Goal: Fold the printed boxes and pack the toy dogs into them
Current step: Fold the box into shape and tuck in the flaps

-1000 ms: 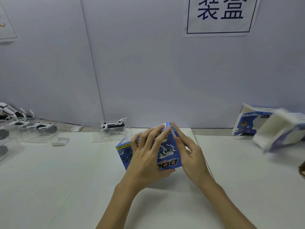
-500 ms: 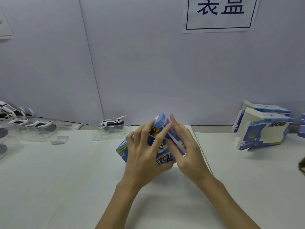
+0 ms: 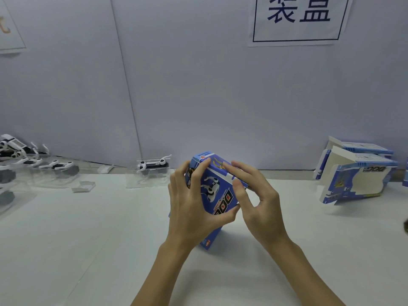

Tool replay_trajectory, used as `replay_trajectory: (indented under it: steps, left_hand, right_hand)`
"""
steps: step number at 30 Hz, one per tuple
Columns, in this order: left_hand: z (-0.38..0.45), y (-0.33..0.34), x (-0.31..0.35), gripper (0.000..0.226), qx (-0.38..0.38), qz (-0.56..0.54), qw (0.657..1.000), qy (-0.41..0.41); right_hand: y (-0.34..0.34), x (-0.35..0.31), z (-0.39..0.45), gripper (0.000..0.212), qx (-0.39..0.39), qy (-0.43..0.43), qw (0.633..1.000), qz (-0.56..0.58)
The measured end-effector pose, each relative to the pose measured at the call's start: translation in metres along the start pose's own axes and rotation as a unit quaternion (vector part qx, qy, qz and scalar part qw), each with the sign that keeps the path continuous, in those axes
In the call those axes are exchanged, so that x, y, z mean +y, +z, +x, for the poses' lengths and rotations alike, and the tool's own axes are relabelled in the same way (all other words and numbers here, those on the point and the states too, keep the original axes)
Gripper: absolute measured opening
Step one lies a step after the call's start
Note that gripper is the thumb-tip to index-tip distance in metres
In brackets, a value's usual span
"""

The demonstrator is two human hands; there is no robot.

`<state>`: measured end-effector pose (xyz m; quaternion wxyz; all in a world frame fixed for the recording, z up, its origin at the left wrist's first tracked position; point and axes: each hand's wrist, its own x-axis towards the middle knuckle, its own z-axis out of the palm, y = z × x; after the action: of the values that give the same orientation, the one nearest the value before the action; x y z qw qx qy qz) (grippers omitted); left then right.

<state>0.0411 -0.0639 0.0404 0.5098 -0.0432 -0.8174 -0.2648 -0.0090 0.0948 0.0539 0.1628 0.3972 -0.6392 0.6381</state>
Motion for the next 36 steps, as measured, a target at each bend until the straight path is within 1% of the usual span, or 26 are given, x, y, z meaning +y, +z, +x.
replay_trajectory:
  steps: [5, 7, 10, 14, 16, 20, 23, 27, 32, 36]
  left_hand:
    - [0.0, -0.001, -0.004, 0.099, 0.0, -0.007, 1.0, 0.006]
    - [-0.001, 0.0, -0.005, 0.097, 0.004, -0.005, 1.0, 0.008]
    - [-0.001, 0.002, -0.004, 0.096, 0.009, 0.006, 1.0, 0.019]
    - [-0.002, 0.003, -0.006, 0.088, 0.01, 0.04, 0.997, 0.058]
    - [-0.002, 0.004, -0.006, 0.088, 0.009, 0.044, 0.997, 0.057]
    - [-0.001, 0.005, -0.005, 0.085, 0.007, 0.036, 0.998, 0.041]
    - [0.0, 0.004, -0.002, 0.086, 0.002, 0.031, 0.999, 0.044]
    - [0.0, 0.006, 0.003, 0.087, -0.008, 0.028, 0.999, 0.041]
    - [-0.001, 0.008, 0.004, 0.084, -0.001, 0.032, 0.999, 0.036]
    - [-0.002, 0.009, 0.003, 0.084, 0.005, 0.036, 0.999, 0.028]
  right_hand:
    - [-0.003, 0.002, 0.0, 0.048, -0.023, -0.031, 0.995, -0.088]
    - [-0.005, 0.004, -0.001, 0.054, -0.03, -0.035, 0.994, -0.102]
    - [-0.004, 0.005, 0.0, 0.053, -0.024, -0.034, 0.994, -0.099]
    - [-0.002, 0.004, -0.001, 0.045, -0.007, -0.05, 0.994, -0.1]
    - [-0.003, 0.005, 0.0, 0.046, -0.004, -0.049, 0.994, -0.101]
    - [-0.002, 0.004, 0.001, 0.046, -0.014, -0.012, 0.999, -0.043]
    - [-0.002, -0.001, 0.003, 0.045, 0.005, 0.017, 1.0, 0.005]
    - [-0.007, -0.003, 0.005, 0.034, 0.021, 0.056, 0.997, 0.055]
    - [-0.01, -0.005, 0.007, 0.038, 0.004, 0.097, 0.991, 0.095]
    - [-0.015, -0.005, 0.009, 0.041, -0.033, 0.108, 0.989, 0.097]
